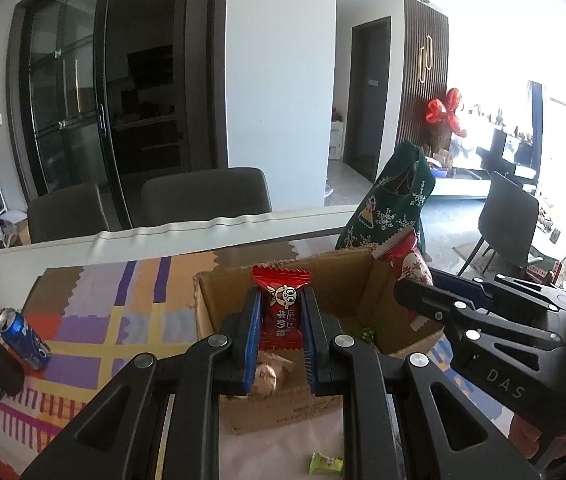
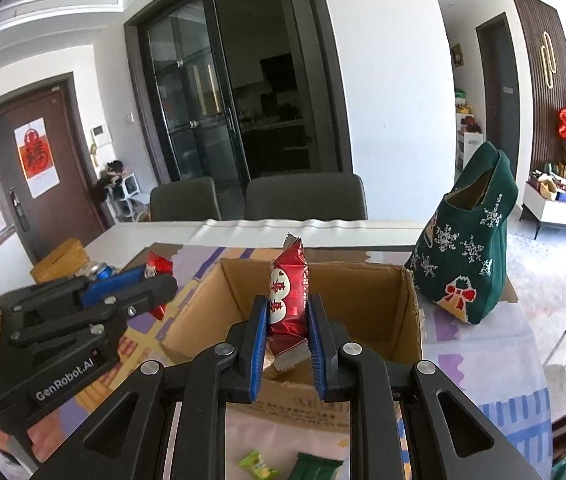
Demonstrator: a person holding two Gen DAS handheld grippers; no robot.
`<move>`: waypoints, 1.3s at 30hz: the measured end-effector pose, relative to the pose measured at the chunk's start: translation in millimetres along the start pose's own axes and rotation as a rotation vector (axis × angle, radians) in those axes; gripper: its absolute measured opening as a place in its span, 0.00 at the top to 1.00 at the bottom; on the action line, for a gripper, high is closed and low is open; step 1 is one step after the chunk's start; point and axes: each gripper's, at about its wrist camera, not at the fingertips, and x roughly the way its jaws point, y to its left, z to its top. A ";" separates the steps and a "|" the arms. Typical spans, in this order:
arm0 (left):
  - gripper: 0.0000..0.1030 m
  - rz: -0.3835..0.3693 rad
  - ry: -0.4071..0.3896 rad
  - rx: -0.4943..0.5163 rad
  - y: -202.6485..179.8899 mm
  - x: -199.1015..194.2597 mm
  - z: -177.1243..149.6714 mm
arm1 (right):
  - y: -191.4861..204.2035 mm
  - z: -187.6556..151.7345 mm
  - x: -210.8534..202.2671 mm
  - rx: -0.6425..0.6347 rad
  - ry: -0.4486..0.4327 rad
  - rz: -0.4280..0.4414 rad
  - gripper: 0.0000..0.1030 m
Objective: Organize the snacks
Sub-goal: 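Lower both candies into the box and open both tools, then grasp the green lollipop with left tool while right grasps the dark green bar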
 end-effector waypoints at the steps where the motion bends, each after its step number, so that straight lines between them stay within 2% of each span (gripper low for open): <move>1: 0.81 -0.002 0.007 0.002 -0.2 4.0 1.4 | -2.4 1.1 4.5 0.004 0.008 -0.005 0.80; 6: 0.78 0.008 0.038 0.003 1.2 23.8 6.1 | -13.2 5.7 24.1 0.013 0.042 -0.031 0.80; 7: 0.67 0.017 0.043 0.008 1.1 26.4 5.8 | -15.4 6.0 25.9 0.019 0.047 -0.037 0.79; 8: 0.51 0.028 0.049 0.011 1.5 27.9 5.6 | -19.0 6.2 29.1 0.031 0.054 -0.043 0.74; 9: 0.47 0.039 0.050 0.013 1.4 28.4 5.1 | -21.6 6.5 31.2 0.039 0.066 -0.048 0.67; 10: 0.46 0.046 0.042 0.015 1.9 27.0 3.2 | -23.1 6.9 32.1 0.046 0.074 -0.055 0.53; 11: 0.46 0.051 0.042 0.019 2.2 26.0 2.0 | -24.7 6.4 31.7 0.054 0.076 -0.067 0.50; 12: 0.45 0.062 0.049 0.022 2.6 24.1 -0.4 | -25.9 5.1 30.1 0.055 0.069 -0.082 0.50; 15: 0.35 0.085 0.060 0.011 4.4 18.2 -5.4 | -25.2 0.2 24.5 0.034 0.070 -0.110 0.48; 17: 0.32 0.099 0.065 0.002 6.3 11.5 -10.0 | -23.6 -3.8 20.1 0.031 0.082 -0.123 0.40; 20: 0.24 0.113 0.071 -0.010 8.5 0.5 -18.9 | -20.9 -8.1 14.8 0.018 0.095 -0.135 0.36; 27: 0.20 0.127 0.100 -0.014 8.1 -18.2 -37.4 | -9.1 -24.6 8.5 0.002 0.173 -0.103 0.33; 33: 0.19 0.101 0.154 -0.036 11.4 -24.1 -56.4 | -3.4 -41.6 14.3 0.009 0.277 -0.071 0.33; 39: 0.19 0.126 0.204 -0.048 11.2 -21.9 -80.8 | 3.1 -66.7 25.5 -0.006 0.385 -0.044 0.33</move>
